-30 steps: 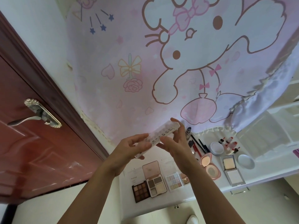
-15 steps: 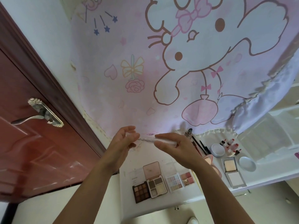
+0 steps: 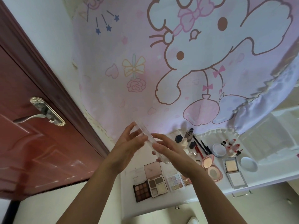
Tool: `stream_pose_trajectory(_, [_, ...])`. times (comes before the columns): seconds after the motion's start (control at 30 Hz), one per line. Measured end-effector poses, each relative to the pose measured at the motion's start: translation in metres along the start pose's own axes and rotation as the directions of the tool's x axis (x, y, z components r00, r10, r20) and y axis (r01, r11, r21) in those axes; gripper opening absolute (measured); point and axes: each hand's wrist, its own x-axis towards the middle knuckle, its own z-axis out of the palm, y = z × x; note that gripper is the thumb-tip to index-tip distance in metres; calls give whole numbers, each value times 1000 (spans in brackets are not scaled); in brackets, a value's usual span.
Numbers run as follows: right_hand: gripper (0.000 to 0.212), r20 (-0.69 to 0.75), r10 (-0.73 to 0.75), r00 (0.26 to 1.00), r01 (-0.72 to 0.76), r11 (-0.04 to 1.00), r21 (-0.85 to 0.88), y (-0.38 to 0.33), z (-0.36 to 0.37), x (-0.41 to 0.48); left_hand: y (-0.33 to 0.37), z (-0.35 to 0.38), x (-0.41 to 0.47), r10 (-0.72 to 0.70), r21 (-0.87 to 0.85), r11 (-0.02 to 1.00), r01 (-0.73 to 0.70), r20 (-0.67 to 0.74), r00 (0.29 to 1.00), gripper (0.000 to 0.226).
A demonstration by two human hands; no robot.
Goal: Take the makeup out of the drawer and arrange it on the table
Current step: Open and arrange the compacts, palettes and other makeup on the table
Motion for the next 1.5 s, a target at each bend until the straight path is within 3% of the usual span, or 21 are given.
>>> stream_pose_trajectory(0.1, [64, 28, -2, 1000, 2, 1000, -9, 1, 5, 2, 1, 3, 0, 10, -25, 1000, -9, 18, 1000, 74])
stream_pose_trajectory(0.3, [62, 46, -30, 998, 32, 999, -44, -2, 6, 5, 5, 4, 2, 13, 16, 1000, -14, 32, 999, 101])
stream_pose_trajectory(0.57, [75, 54, -65, 996, 69, 995, -76, -1, 13, 4, 7, 10, 3, 62, 67, 996, -63, 27, 998, 76])
stream_pose_trajectory(0.73, [31, -6, -55, 998, 56, 996, 77, -9, 5, -1, 8, -2, 4, 51, -56, 997, -48, 51, 997, 84])
stream_pose_trajectory(0.9, [34, 38, 8, 999, -13, 990, 143, -14, -1, 2, 4, -3, 8, 24, -121, 993, -16, 62, 998, 83])
stream_pose_trajectory(1.1, [71, -15, 114, 993, -106, 961, 256, -9, -9, 5, -1, -11, 7, -23, -370, 928, 40, 50, 998, 88])
stream_pose_trajectory(1.2, [57, -61, 116, 991, -96, 958, 269, -16, -21, 5, -5, -18, 7, 15, -506, 862, 34, 94, 995, 101])
stream_pose_trajectory(1.3, [39, -121, 94, 988, -55, 955, 291, -25, -40, 4, -11, -29, 8, 92, -613, 790, -12, 98, 991, 90])
stream_pose_trajectory(1.4, [35, -213, 104, 971, -37, 953, 300, -30, -56, 6, -17, -37, 8, 102, -693, 721, 2, 109, 989, 84])
stream_pose_trajectory(1.5, [36, -332, 136, 933, -59, 971, 230, -28, -63, 13, -11, -37, 7, -13, -654, 755, 42, 48, 999, 62])
